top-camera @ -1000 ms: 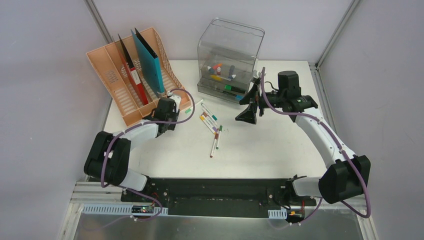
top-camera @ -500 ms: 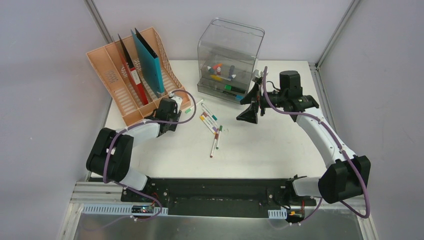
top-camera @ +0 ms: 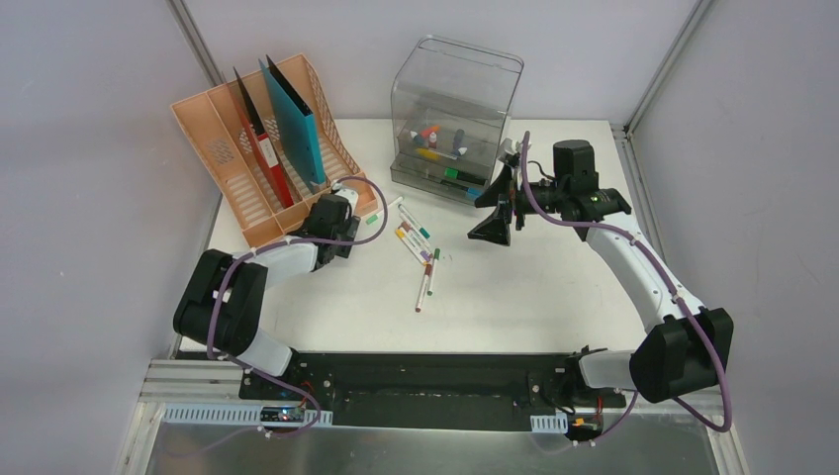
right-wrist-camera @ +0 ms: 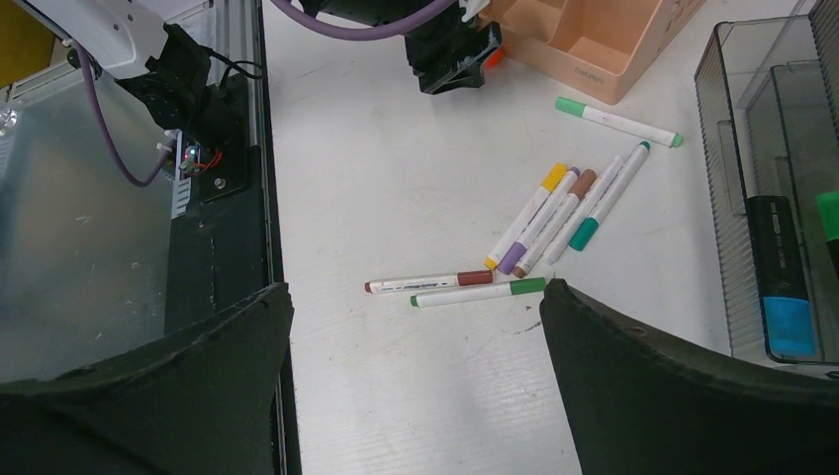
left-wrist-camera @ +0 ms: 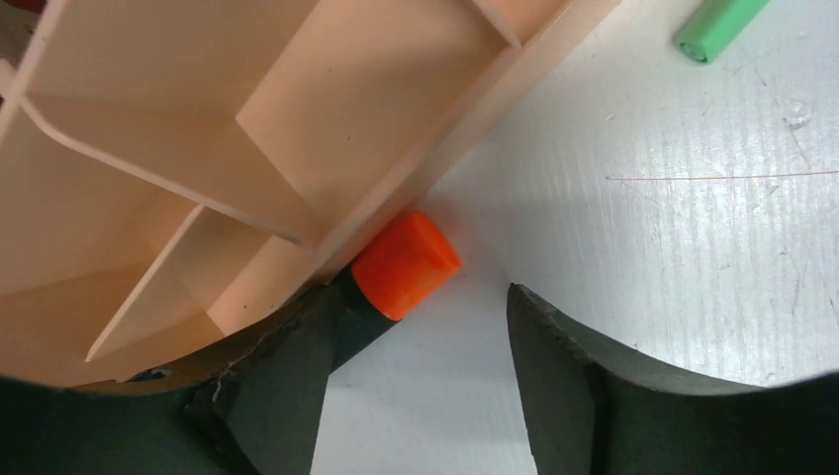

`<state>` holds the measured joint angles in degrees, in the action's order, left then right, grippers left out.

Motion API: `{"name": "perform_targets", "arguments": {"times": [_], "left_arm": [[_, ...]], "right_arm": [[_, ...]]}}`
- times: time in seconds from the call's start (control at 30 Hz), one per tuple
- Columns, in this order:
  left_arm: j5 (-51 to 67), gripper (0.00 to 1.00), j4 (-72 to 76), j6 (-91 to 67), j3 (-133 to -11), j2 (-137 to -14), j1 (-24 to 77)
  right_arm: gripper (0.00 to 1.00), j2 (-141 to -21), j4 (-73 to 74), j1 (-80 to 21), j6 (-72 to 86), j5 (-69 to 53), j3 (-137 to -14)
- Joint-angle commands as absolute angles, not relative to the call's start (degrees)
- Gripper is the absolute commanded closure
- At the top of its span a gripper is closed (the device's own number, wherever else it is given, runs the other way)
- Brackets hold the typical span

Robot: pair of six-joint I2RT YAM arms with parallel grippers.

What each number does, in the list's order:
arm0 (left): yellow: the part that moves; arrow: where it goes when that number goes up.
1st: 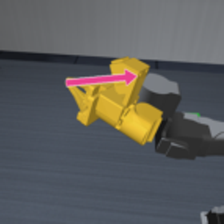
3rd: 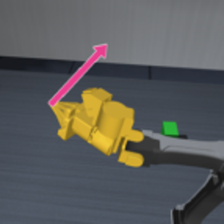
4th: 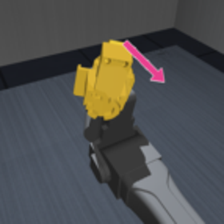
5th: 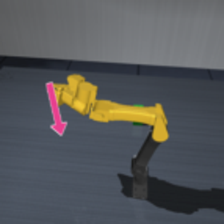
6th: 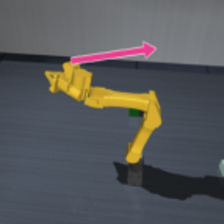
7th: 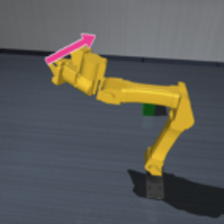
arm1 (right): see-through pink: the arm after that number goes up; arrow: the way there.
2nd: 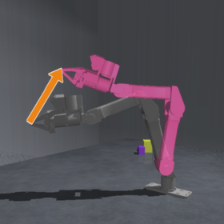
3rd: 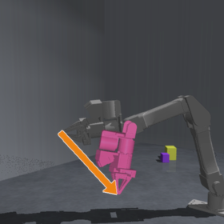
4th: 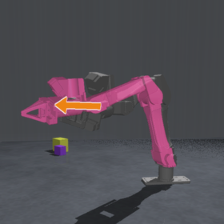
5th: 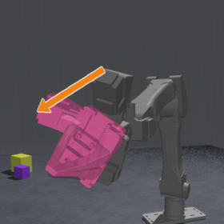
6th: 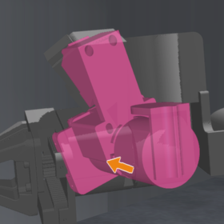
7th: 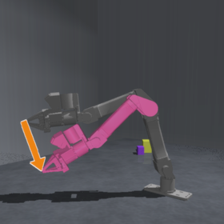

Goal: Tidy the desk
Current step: Pick up the stationery from the center of the board.

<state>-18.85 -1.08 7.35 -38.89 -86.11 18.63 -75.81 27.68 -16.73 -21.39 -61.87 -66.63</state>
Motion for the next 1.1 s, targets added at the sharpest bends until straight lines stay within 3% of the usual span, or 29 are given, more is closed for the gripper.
{"name": "perform_targets", "arguments": {"times": [0.0,0.13,0.23,0.4,0.6,1.07], "left_arm": [[-21.97,0.35,-0.24,8.91,-40.74,-87.78,17.93],[-22.76,0.25,-0.12,8.3,-40.1,-87.76,17.89],[-20.99,0.25,-0.24,7.46,-40.72,-88.76,17.5],[-14.89,0.46,-5.01,6.16,-43.59,-90.68,16.35],[-10.83,0.57,-6.84,5.93,-43.85,-89.82,16.26],[2.11,0.61,-16.01,2.47,-47.11,-89.02,16.35]], "right_arm": [[0.0,-75.65,26.91,-16.52,-22.76,-64.42,-67.15],[0.0,-75.7,26.51,-16.57,-22.51,-64.6,-66.94],[0.0,-75.5,26.3,-16.44,-22.26,-64.64,-66.87],[0.0,-75.35,25.87,-16.23,-21.98,-64.76,-66.71],[0.0,-75.08,25.93,-15.58,-21.97,-64.78,-66.79],[0.0,-75.14,26.08,-14.34,-22.07,-64.95,-66.87]]}}
